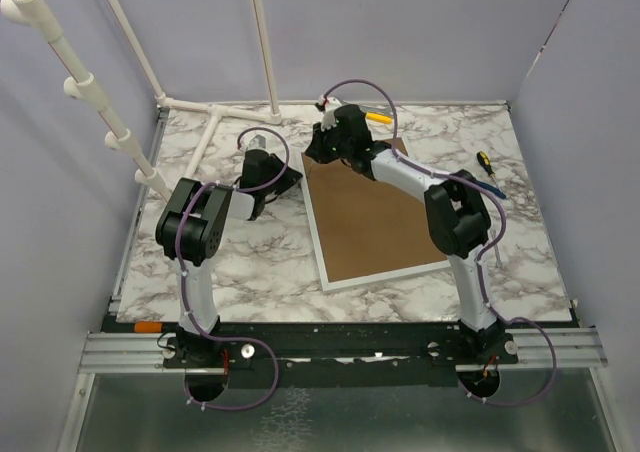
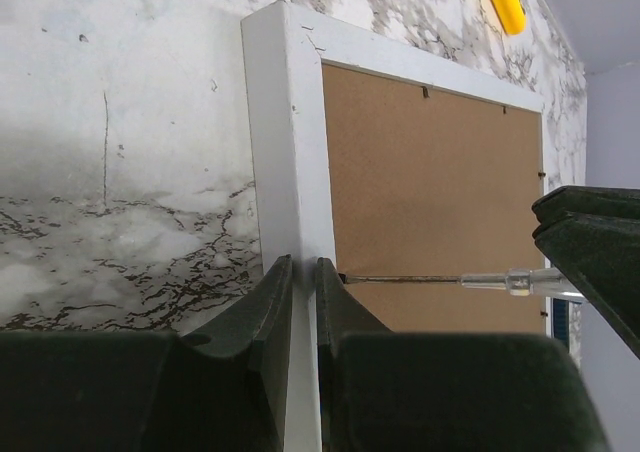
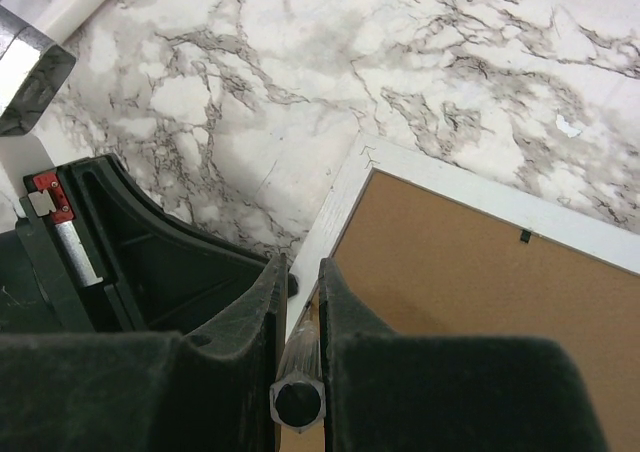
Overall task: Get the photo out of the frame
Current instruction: Release the photo frame item from the photo frame.
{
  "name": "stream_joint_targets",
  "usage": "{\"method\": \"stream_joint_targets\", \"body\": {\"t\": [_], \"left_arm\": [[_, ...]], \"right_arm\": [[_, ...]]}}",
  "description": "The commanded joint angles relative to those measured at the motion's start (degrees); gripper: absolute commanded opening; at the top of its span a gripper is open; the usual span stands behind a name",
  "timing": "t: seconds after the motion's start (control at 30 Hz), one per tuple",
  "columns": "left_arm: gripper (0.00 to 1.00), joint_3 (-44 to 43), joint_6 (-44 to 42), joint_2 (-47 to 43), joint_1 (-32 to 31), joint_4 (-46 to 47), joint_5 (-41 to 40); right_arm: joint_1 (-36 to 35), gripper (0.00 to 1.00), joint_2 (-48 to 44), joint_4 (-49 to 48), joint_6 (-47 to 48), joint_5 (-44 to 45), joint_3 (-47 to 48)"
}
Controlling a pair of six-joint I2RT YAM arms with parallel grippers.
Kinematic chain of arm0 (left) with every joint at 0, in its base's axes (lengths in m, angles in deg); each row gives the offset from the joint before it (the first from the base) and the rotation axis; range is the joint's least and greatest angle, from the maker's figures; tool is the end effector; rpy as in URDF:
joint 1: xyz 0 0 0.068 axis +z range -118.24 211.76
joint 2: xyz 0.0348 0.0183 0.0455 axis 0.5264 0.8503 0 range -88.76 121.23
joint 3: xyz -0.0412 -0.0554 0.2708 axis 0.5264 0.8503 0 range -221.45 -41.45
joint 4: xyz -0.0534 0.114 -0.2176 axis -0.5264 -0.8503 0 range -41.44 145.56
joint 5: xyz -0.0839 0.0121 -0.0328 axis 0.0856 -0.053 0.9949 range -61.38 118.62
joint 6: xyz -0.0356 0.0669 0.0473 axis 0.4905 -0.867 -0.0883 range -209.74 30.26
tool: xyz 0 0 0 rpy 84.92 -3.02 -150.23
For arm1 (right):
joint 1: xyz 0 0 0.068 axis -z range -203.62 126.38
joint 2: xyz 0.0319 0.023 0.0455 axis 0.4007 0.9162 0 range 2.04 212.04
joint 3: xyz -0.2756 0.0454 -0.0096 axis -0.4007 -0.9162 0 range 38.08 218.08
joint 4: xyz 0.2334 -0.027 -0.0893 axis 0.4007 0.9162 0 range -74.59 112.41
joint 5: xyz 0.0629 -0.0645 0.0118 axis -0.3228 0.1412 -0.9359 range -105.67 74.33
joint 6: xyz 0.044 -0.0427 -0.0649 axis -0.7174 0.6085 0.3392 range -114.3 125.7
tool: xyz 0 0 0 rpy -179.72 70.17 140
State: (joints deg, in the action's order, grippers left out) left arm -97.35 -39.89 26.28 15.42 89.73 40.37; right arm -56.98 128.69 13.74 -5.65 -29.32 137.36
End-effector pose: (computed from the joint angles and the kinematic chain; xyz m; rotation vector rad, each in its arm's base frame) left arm 0.4215 -0.1405 0.1244 -0.4784 2.0714 -0.9211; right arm 0.4521 0.3200 0.2107 -0.5502 2.0101 0.7270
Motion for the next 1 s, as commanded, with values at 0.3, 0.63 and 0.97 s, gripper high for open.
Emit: {"method": "stream_joint_targets", "body": {"t": [0.3,0.63,0.97], "left_arm": [[0.14,2.8,2.6,-0.5,-3.0,1.3,11.6],[0.14,4.0,3.4,0.5,-1.3,5.4,14.3],[0.14,4.1,2.3,0.6,-0.8,5.6,14.9]], "right_arm": [[-7.8,0.00,0.3,5.9,3.0,1.4,4.1],[-9.9,0.01,1.0,5.0,3.1,2.7,4.7],[-11.2,0.01,0.8,2.7,3.0,1.5,4.0]]}}
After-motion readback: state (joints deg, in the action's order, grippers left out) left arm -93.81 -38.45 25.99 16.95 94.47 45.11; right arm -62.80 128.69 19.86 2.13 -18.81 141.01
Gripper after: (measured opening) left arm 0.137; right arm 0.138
